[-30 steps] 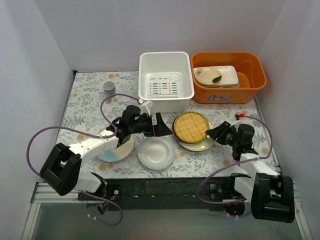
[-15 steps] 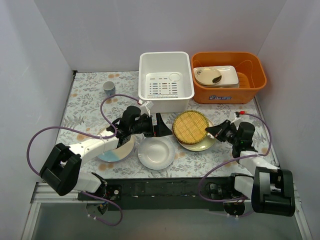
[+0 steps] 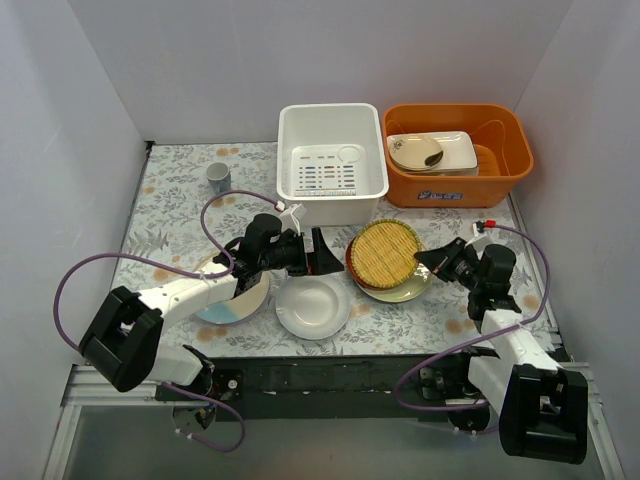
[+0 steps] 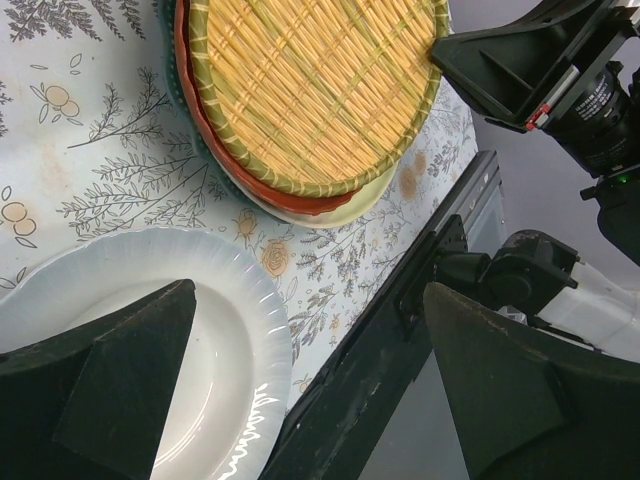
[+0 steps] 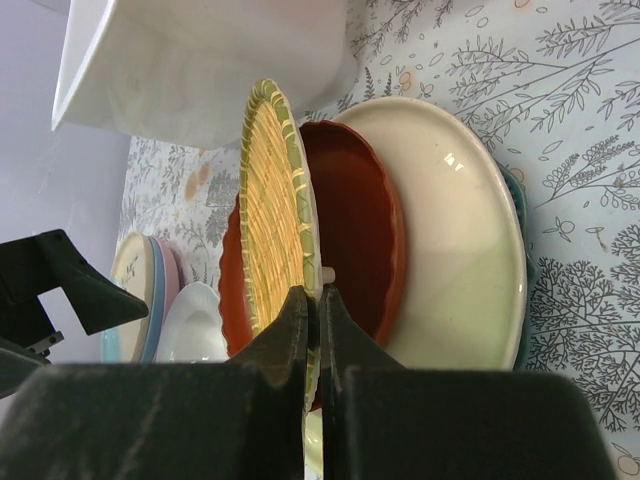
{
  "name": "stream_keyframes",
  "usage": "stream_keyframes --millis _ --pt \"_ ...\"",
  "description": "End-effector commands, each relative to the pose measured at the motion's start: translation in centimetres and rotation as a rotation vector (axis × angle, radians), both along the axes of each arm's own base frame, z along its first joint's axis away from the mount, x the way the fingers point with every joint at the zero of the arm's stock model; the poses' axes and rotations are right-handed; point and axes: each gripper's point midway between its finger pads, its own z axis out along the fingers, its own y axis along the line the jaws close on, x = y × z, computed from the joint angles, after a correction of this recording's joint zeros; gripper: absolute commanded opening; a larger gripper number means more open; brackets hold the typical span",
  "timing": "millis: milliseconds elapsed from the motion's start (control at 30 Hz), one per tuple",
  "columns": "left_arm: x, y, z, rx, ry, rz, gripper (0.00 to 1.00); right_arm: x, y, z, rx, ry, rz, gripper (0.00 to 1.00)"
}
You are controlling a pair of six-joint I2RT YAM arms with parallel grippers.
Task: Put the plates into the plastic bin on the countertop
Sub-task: Pick up the plate at the center of the board.
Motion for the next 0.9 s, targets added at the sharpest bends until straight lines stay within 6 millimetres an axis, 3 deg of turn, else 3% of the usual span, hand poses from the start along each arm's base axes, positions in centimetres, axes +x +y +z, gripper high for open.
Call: stream_keyframes --millis 0,367,867 --pt "0.1 0.1 1.6 -0.016 -0.047 0.012 0.98 1.2 -0.1 4.4 -0.003 -0.125 0.005 0.01" --pt "0.2 0.3 1.7 -0.021 -0.067 0.019 0.98 0.3 0.4 7.6 0.035 -0.184 0.030 0.01" --pt "0.9 -1.7 2.9 -0.108 -0.101 0.001 0.97 -3.2 3.6 10.1 0.214 -0.193 0.237 0.01"
